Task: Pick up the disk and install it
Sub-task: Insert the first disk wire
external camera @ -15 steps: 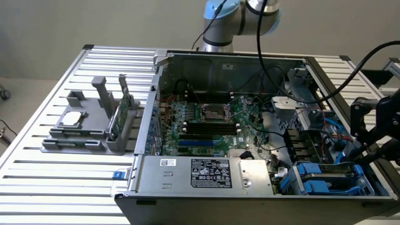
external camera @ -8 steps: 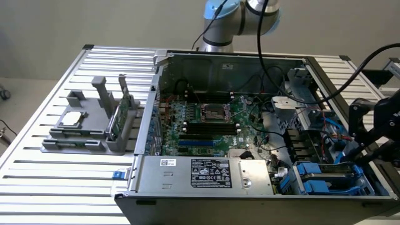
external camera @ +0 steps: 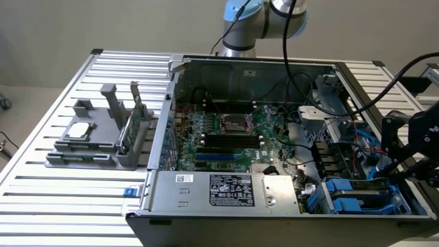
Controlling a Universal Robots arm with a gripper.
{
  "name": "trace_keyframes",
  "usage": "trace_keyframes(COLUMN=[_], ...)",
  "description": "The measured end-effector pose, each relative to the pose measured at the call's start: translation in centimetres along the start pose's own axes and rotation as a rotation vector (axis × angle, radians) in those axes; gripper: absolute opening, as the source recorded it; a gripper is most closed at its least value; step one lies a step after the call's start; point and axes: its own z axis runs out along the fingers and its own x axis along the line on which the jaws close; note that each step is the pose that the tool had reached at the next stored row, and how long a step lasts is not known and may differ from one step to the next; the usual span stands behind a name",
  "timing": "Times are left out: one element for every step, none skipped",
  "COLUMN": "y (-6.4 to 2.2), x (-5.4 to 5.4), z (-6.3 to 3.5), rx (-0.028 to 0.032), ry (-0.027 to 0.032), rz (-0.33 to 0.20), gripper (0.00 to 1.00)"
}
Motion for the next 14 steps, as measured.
trace_keyframes(y=[0.01,0.03,0.04,0.04,0.05,0.05,0.05,0.05,0.05,0.04,0.04,0.05,0.04,0.04], x=[-0.01,-0.02,-0.02,-0.02,-0.03,-0.03,-0.03,-0.03,-0.04,-0.04,-0.04,-0.04,-0.04,-0.03], z=[0.01,0.04,0.05,0.08,0.10,0.11,0.15,0.16,0.18,0.18,0.21,0.20,0.23,0.24], rx=[-0.0011,-0.0024,-0.0033,-0.0043,-0.0049,-0.0055,-0.0062,-0.0067,-0.0074,-0.0080,-0.0086,-0.0088,-0.0095,-0.0096], ry=[0.0010,0.0025,0.0034,0.0045,0.0050,0.0054,0.0061,0.0065,0.0072,0.0077,0.0085,0.0085,0.0092,0.0097], rz=[0.005,0.009,0.012,0.015,0.018,0.022,0.025,0.028,0.030,0.032,0.034,0.037,0.039,0.041], gripper=[0.25,0.25,0.25,0.25,0.25,0.25,0.25,0.25,0.25,0.25,0.25,0.25,0.25,0.23])
